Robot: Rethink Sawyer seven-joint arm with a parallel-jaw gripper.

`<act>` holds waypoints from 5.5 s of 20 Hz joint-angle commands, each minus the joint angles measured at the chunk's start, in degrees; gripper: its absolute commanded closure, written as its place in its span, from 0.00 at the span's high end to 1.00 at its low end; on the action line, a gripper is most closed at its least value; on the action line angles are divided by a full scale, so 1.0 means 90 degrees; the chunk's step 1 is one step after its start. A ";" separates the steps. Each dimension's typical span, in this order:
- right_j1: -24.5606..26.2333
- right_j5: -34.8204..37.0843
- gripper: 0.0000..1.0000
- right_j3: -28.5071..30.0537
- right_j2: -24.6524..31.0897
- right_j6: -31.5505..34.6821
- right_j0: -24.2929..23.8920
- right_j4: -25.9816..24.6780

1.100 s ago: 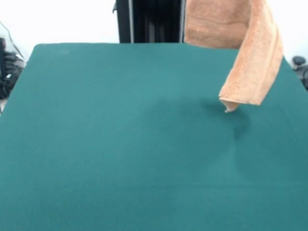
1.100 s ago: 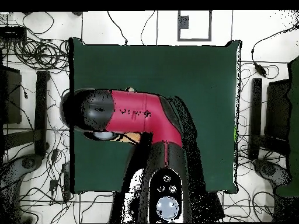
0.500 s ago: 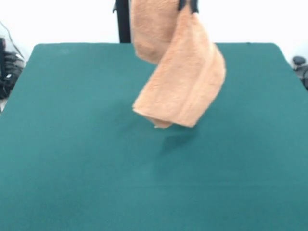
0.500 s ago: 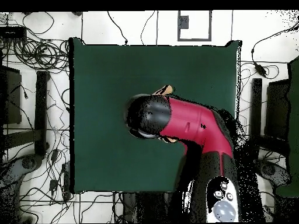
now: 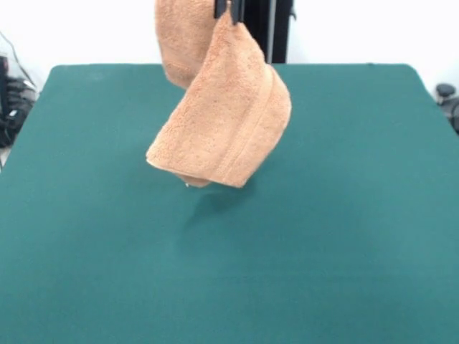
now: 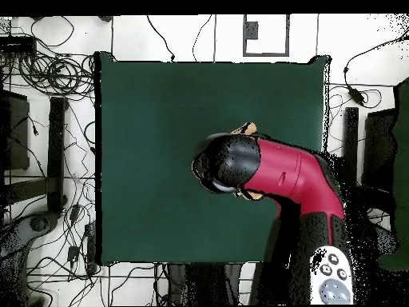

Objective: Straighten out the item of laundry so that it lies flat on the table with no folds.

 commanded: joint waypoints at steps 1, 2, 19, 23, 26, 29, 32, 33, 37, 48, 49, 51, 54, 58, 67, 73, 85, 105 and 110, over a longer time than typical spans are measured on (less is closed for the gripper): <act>0.0125 0.0799 0.00 0.0359 0.0965 -0.0886 -0.0082 -0.0174; 0.0123 0.0840 0.00 0.0326 0.0984 -0.0935 -0.0124 -0.0198; 0.0181 0.1824 0.00 -0.0367 0.1561 -0.1729 -0.1107 -0.0881; 0.0238 0.1702 0.00 -0.0503 0.1659 -0.1995 -0.1376 -0.1301; 0.0259 0.1707 0.00 -0.0652 0.1698 -0.2103 -0.1487 -0.1656; 0.0241 0.1679 0.00 -0.0636 0.1736 -0.2032 -0.1532 -0.1854; 0.0209 0.1568 0.00 -0.0522 0.1805 -0.1905 -0.1584 -0.1943; 0.0205 0.1535 0.00 -0.0498 0.1809 -0.1852 -0.1579 -0.1984; 0.0158 0.1024 0.00 -0.0129 0.1934 -0.1653 -0.1682 -0.1928; 0.0142 -0.0585 0.00 0.0844 0.2226 -0.0762 -0.1844 -0.1774; 0.0161 -0.0722 0.00 0.0911 0.2239 -0.0677 -0.1850 -0.1750; 0.0184 -0.0996 0.00 0.1027 0.2226 -0.0471 -0.1811 -0.1745; 0.0217 -0.1361 0.00 0.1149 0.2161 -0.0105 -0.1687 -0.1741; 0.0301 -0.2034 0.00 0.1418 0.2129 0.0333 -0.1614 -0.1669; 0.0601 -0.3709 0.00 0.1972 0.2020 0.1019 -0.1524 -0.1689; 0.0782 -0.4394 0.00 0.2149 0.1770 0.1185 -0.1350 -0.1746; 0.1246 -0.5159 0.00 0.2484 0.2034 0.1100 -0.1612 -0.1643; 0.0940 -0.4874 0.00 0.2877 0.0417 0.2091 -0.0149 -0.0328; 0.0730 -0.3800 0.00 0.2785 -0.0769 0.2445 0.1055 0.0422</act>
